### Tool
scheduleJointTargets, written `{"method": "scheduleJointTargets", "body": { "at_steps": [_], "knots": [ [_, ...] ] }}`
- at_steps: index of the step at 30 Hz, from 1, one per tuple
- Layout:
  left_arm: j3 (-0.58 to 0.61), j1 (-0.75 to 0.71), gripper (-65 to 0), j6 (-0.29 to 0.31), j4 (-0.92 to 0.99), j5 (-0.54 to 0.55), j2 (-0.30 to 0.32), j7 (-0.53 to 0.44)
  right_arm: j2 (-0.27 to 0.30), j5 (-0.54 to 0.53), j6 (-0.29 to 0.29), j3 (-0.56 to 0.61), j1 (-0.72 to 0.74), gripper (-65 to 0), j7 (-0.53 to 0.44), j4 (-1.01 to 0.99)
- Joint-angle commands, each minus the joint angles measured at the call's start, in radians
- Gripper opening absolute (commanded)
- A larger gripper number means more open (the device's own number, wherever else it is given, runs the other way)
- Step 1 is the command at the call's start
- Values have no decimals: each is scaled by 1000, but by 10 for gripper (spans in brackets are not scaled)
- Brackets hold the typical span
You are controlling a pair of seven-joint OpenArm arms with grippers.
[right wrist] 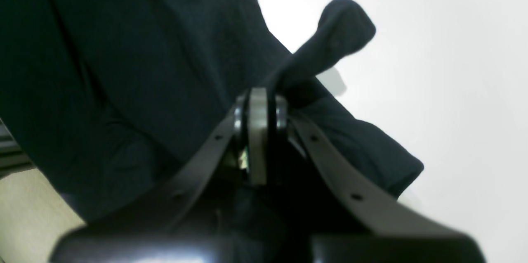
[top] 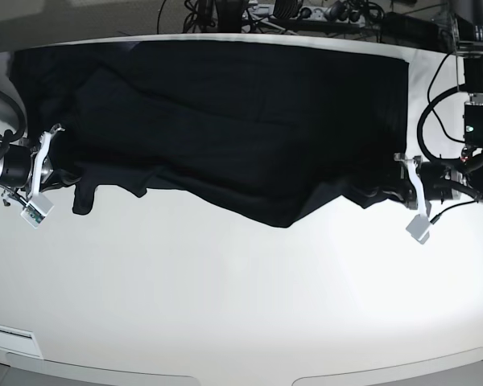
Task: Fold the T-shirt properly
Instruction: 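Lift the hem with both grippers and fold it over onto the collar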
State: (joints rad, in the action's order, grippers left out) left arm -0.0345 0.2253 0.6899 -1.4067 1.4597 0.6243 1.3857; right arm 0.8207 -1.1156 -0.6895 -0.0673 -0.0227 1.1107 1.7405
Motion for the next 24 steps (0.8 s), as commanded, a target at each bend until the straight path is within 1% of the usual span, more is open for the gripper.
{"method": "scheduleJointTargets", "body": {
  "at_steps": [1, 3, 6, 10, 12, 18, 20, 23, 24],
  "knots": [
    [-8, 1, -650, 8, -27, 24, 23, 1, 28, -13, 18, -23, 17, -650, -19, 14],
    [-8, -29, -650, 8, -40, 24, 31, -1, 24, -10, 45, -47, 16, -650, -33, 14],
    [-9, -59, -650, 8, -40, 24, 47, -1, 24, -2, 47, -86, 16, -650, -36, 14],
    [-8, -86, -650, 8, -40, 24, 78, 0, 24, 55, 95, -114, 16, -650, -35, 8],
    [-8, -89, -650, 8, -40, 24, 97, -1, 24, 76, 95, -114, 3, -650, -32, 7],
    [-8, -90, -650, 8, -40, 24, 125, 0, 25, 64, 53, -115, -87, -650, -18, 7],
    [-8, -96, -650, 8, -40, 24, 125, 0, 25, 16, 24, -124, -116, -650, -18, 7],
    [-8, -126, -650, 8, -40, 24, 124, 0, 24, -91, -8, -169, -171, -650, -16, 9],
    [-8, -139, -650, 8, -40, 24, 124, 0, 24, -107, -9, -193, -192, -650, -16, 13]
  ]
}}
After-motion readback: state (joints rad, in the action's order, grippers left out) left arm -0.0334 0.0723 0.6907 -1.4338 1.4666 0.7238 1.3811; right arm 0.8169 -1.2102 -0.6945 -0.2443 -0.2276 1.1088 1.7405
